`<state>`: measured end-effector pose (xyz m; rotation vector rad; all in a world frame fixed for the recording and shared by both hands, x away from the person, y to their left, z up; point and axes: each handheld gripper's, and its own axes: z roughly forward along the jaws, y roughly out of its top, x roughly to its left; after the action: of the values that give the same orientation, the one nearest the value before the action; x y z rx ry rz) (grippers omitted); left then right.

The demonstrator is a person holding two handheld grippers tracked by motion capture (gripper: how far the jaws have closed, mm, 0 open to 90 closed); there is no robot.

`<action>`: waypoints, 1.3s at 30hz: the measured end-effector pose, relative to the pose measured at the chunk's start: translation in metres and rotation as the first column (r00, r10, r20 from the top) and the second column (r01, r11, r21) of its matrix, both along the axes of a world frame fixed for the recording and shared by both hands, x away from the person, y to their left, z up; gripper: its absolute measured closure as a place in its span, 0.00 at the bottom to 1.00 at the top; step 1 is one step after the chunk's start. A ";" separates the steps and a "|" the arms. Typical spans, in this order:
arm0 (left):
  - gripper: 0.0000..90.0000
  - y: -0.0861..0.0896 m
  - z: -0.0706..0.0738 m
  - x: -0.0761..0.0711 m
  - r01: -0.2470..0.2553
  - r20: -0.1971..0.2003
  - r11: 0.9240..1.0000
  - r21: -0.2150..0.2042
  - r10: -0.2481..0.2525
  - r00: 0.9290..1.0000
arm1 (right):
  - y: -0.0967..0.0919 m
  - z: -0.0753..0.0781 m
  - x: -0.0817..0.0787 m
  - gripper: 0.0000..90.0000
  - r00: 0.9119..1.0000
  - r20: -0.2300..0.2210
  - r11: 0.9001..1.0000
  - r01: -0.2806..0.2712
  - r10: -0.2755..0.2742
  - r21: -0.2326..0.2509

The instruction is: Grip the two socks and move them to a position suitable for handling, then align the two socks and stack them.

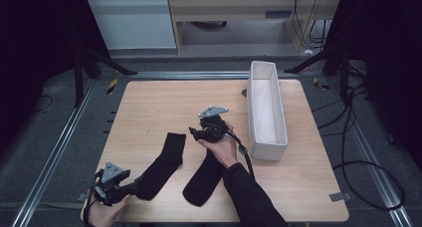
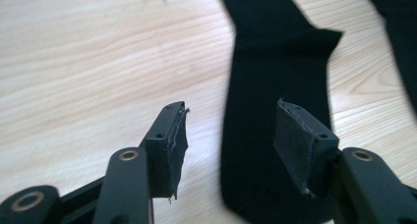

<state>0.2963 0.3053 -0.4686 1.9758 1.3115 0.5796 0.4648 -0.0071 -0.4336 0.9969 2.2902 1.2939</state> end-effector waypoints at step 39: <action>0.90 -0.004 -0.022 0.008 -0.007 -0.152 0.999 0.033 0.012 0.988 | 0.074 -0.063 0.030 0.82 0.985 -0.158 0.981 -0.100 0.074 -0.168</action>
<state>0.3040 0.3017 -0.4902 2.0751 1.4124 0.4639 0.4945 0.0670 -0.4971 0.9730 2.5373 1.0583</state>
